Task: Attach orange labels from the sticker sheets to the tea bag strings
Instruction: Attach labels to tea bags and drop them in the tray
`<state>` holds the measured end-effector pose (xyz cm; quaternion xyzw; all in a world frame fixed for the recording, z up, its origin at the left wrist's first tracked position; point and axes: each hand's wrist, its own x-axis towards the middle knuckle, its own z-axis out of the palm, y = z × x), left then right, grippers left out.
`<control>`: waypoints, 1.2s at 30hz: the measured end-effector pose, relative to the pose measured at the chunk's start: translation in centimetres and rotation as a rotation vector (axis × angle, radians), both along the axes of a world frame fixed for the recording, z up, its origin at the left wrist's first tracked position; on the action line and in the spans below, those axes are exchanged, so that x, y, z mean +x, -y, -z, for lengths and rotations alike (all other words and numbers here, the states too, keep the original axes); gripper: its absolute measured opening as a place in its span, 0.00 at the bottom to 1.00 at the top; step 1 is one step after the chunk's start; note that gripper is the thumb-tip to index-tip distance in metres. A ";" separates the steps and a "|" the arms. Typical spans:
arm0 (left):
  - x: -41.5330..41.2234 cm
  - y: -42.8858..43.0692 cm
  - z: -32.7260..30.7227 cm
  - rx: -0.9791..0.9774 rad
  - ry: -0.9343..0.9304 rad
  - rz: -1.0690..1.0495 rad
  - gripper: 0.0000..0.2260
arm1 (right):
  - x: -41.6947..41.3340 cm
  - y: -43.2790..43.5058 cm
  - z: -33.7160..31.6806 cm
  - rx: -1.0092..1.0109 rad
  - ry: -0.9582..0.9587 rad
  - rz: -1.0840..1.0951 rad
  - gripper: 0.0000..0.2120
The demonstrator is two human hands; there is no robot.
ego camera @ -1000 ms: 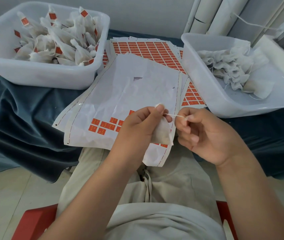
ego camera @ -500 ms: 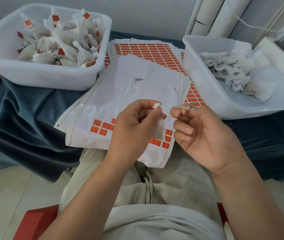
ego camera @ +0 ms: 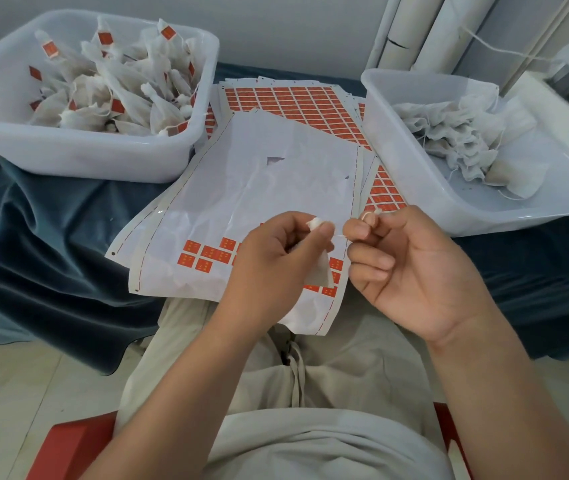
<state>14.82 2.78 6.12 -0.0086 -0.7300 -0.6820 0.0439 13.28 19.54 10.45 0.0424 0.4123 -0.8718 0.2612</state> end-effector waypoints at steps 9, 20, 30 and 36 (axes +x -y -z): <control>0.1 0.6 -0.1 -0.321 -0.117 0.088 0.09 | -0.7 -1.3 0.1 0.061 -0.043 0.015 0.08; -2.5 4.4 4.2 -1.138 -0.239 0.371 0.38 | -3.0 -3.8 3.5 0.447 -0.184 0.014 0.15; -3.3 3.7 5.2 -1.043 -0.353 0.121 0.21 | -3.6 -5.4 6.2 0.961 -0.294 -0.301 0.09; -2.7 3.0 4.2 -0.903 -0.439 -0.062 0.11 | -3.0 -3.5 5.4 1.250 -0.688 0.092 0.05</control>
